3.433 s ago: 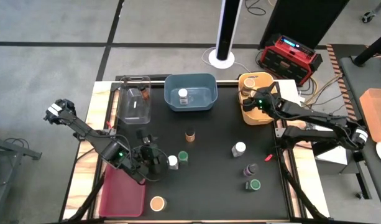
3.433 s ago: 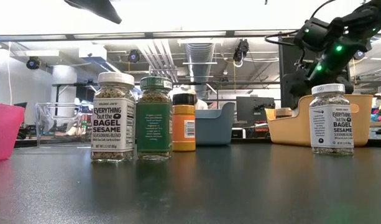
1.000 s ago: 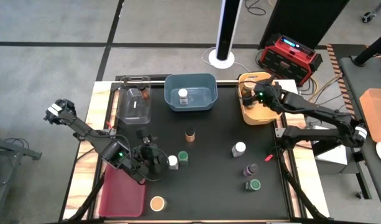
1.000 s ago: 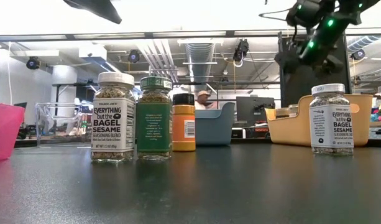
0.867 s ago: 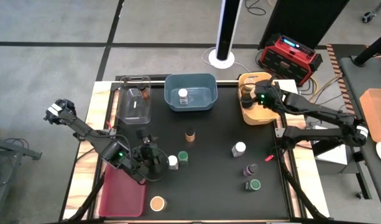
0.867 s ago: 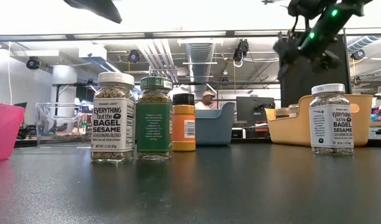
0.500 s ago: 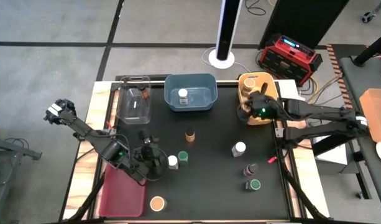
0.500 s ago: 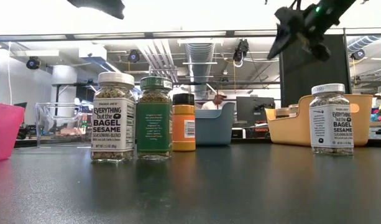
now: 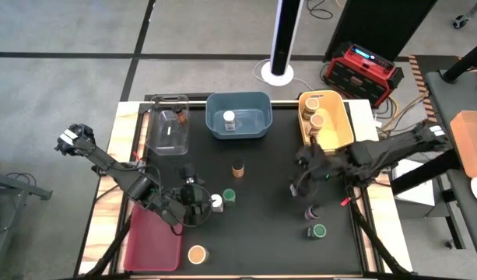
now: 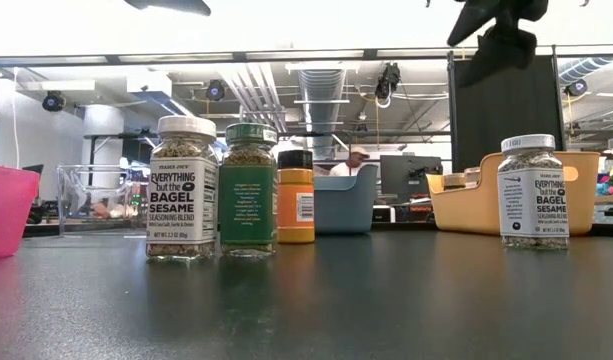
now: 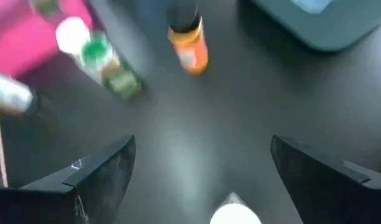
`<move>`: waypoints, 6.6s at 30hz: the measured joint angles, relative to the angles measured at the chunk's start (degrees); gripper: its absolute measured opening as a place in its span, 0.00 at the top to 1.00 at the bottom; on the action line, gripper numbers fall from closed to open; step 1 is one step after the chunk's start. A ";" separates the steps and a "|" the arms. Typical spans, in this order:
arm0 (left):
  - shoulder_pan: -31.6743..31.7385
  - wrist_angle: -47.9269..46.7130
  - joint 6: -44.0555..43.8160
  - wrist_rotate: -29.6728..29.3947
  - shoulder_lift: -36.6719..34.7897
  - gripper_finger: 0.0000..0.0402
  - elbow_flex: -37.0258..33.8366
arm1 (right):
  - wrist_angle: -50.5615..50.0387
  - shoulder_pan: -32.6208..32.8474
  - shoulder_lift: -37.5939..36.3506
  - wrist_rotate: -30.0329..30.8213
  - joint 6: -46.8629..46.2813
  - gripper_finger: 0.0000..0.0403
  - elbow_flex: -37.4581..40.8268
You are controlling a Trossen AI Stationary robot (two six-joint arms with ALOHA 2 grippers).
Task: Sort spices by type
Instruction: Put the top green seasoning bottle into the pink bin
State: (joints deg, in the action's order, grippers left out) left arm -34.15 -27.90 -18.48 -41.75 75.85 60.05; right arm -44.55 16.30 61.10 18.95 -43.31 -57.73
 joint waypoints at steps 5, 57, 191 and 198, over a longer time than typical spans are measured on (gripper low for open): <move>0.15 1.97 1.53 2.24 1.21 0.43 0.00 | -9.63 5.43 7.94 -0.06 -2.72 0.09 -7.44; 15.93 9.51 4.62 21.50 19.57 0.20 -0.09 | -12.38 13.83 12.96 3.57 -4.67 0.09 -13.43; -44.75 -36.00 -64.57 1.73 11.08 0.52 1.27 | 6.62 13.79 20.46 12.62 -2.10 0.09 -12.31; -44.26 -35.07 -63.98 0.23 11.08 0.52 1.13 | 6.71 13.79 20.46 12.66 -2.01 0.09 -12.31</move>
State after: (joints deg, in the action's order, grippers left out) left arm -78.41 -62.97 -82.46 -41.52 86.94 61.18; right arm -37.85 30.09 81.56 31.62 -45.32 -70.04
